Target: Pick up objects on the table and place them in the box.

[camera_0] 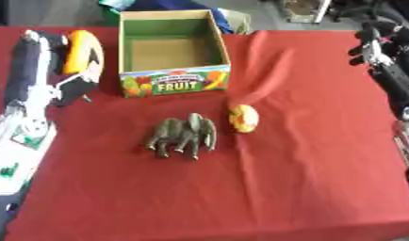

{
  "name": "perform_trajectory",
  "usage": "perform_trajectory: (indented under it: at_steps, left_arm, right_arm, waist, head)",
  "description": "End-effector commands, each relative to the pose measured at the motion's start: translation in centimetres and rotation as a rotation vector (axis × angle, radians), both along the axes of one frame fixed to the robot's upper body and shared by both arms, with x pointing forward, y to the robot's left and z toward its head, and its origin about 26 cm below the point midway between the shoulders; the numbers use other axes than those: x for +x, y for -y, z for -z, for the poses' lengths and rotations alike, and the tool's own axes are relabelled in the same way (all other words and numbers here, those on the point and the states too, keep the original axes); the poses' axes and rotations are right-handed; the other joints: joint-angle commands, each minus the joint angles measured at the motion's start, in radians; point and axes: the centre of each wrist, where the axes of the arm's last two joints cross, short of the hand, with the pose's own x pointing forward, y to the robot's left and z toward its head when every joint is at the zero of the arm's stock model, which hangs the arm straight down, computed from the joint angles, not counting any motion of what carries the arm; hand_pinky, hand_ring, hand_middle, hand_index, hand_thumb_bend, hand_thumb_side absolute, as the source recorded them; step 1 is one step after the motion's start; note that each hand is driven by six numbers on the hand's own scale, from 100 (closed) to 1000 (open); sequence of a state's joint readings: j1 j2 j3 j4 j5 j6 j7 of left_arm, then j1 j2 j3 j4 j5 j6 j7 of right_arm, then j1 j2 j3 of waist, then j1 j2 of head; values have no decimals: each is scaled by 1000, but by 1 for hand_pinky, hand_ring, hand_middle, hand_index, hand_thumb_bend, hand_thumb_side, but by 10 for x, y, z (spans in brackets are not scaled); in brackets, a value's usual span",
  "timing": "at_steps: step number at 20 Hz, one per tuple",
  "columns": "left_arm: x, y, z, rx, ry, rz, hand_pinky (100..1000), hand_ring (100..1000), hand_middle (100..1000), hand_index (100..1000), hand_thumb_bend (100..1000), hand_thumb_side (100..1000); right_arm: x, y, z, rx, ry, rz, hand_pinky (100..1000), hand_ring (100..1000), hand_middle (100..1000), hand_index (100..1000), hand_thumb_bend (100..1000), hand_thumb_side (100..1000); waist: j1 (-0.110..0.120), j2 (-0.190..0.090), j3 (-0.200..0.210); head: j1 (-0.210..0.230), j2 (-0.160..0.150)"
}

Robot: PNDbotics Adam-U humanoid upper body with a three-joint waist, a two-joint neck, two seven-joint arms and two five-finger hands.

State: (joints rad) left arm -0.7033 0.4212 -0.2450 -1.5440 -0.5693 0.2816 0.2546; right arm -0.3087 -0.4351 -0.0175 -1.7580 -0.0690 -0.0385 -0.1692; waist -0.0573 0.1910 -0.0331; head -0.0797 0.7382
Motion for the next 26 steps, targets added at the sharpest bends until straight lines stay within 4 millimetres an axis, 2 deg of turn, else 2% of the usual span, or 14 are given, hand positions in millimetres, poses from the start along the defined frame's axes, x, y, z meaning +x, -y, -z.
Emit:
perform_trajectory:
  at_steps: [1, 6, 12, 13, 15, 16, 17, 18, 19, 20, 22, 26]
  left_arm:
    - [20, 3, -12, 6, 14, -39, 362, 384, 190, 365, 100, 100]
    - [57, 21, -6, -5, 9, -74, 375, 406, 210, 386, 100, 100]
    - [86, 28, -3, -8, 32, -133, 390, 445, 256, 430, 100, 100]
    - [90, 27, -4, -8, 39, -151, 401, 466, 292, 463, 161, 100]
    - [97, 24, -4, 0, 47, -196, 451, 553, 412, 565, 409, 100]
    - [100, 23, -3, 12, 46, -218, 504, 625, 495, 650, 581, 100]
    - [102, 21, -3, 27, 44, -239, 543, 678, 550, 692, 727, 175]
    - [104, 20, -3, 44, 42, -259, 571, 716, 595, 718, 820, 246]
    - [105, 18, -3, 62, 42, -277, 581, 728, 611, 727, 856, 269]
    - [106, 17, -4, 76, 46, -294, 624, 774, 674, 752, 899, 357]
    - [106, 14, -5, 100, 54, -324, 635, 789, 700, 773, 911, 400]
    - [105, 9, -4, 109, 49, -353, 626, 775, 684, 758, 916, 425]
  right_arm:
    - [1, -1, -10, -13, 27, -17, 541, 584, 639, 750, 100, 475]
    - [4, -8, -17, -22, 40, -56, 541, 584, 639, 750, 100, 476]
    - [7, -17, -27, -43, 60, -100, 540, 583, 636, 750, 100, 478]
    - [8, -18, -28, -46, 63, -108, 540, 583, 636, 749, 100, 479]
    - [8, -21, -31, -53, 66, -121, 539, 583, 636, 749, 100, 481]
    - [9, -22, -32, -56, 68, -126, 539, 583, 636, 749, 100, 481]
    - [9, -22, -33, -58, 69, -131, 539, 583, 636, 749, 100, 481]
    - [9, -23, -33, -60, 71, -134, 539, 583, 636, 749, 100, 480]
    - [10, -23, -34, -61, 72, -137, 539, 583, 636, 749, 100, 481]
    - [10, -24, -34, -61, 72, -138, 539, 583, 636, 749, 100, 481]
    - [10, -23, -34, -60, 72, -137, 539, 583, 635, 749, 100, 481]
    - [10, -23, -34, -59, 71, -134, 539, 583, 635, 748, 100, 481]
  waist:
    - [2, -12, -10]
    - [9, 6, -55]
    - [25, 37, -116]
    - [29, 42, -127]
    - [35, 51, -147]
    - [38, 55, -156]
    - [41, 57, -164]
    - [43, 60, -171]
    - [45, 61, -176]
    - [46, 62, -180]
    - [46, 64, -184]
    - [47, 61, -182]
  head:
    - [9, -6]
    - [40, -29]
    - [83, -66]
    - [89, -71]
    - [100, -81]
    - [105, -85]
    - [109, -88]
    - [111, -91]
    - [112, -92]
    - [112, -94]
    - [111, -94]
    - [105, -89]
